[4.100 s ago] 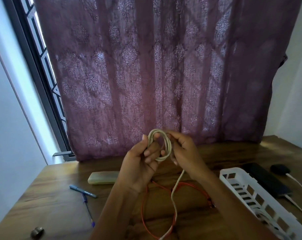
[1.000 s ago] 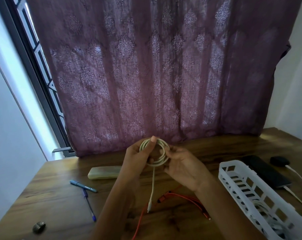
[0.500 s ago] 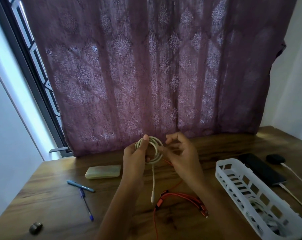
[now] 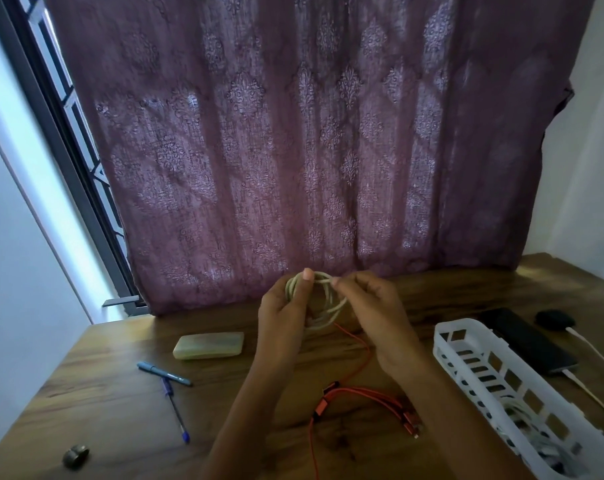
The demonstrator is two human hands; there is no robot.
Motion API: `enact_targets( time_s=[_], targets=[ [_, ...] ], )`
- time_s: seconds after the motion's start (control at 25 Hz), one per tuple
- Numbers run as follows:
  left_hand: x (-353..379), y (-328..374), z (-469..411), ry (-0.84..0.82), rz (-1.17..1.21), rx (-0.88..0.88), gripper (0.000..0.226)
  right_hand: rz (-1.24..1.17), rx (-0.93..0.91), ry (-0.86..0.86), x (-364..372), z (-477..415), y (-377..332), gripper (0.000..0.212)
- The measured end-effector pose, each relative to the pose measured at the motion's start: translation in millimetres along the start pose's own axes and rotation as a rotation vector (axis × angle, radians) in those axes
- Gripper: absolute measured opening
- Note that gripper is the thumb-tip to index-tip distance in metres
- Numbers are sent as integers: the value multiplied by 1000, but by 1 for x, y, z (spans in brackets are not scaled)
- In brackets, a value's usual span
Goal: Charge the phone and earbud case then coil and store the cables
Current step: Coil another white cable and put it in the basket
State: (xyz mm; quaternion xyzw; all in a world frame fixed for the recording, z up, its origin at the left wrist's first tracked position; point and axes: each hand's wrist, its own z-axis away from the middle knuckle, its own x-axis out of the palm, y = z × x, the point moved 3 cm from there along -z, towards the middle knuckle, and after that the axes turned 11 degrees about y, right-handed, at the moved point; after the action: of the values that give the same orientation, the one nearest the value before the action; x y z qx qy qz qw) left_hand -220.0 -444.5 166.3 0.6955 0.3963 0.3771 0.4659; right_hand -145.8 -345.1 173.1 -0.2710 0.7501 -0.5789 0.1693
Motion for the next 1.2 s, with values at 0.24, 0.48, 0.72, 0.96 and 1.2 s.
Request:
enact_targets(
  time_s=[0.24, 0.48, 0.72, 0.96, 1.2],
  targets=[
    [-1, -3, -1, -59, -100, 122, 31, -121, 283, -188, -13, -12, -13, 31],
    [-1, -3, -2, -86, -68, 136, 30, 40, 73, -231, -23, -18, -22, 25],
    [-9, -1, -3, 57, -418, 343, 16, 397, -370, -95, -22, -20, -29, 22],
    [-11, -6, 1, -22, 75, -78, 24, 210, -235, -198, -17, -14, -16, 10],
    [-7, -19, 6, -18, 337, -306, 42, -129, 323, -250, -2, 3, 13, 25]
  ],
)
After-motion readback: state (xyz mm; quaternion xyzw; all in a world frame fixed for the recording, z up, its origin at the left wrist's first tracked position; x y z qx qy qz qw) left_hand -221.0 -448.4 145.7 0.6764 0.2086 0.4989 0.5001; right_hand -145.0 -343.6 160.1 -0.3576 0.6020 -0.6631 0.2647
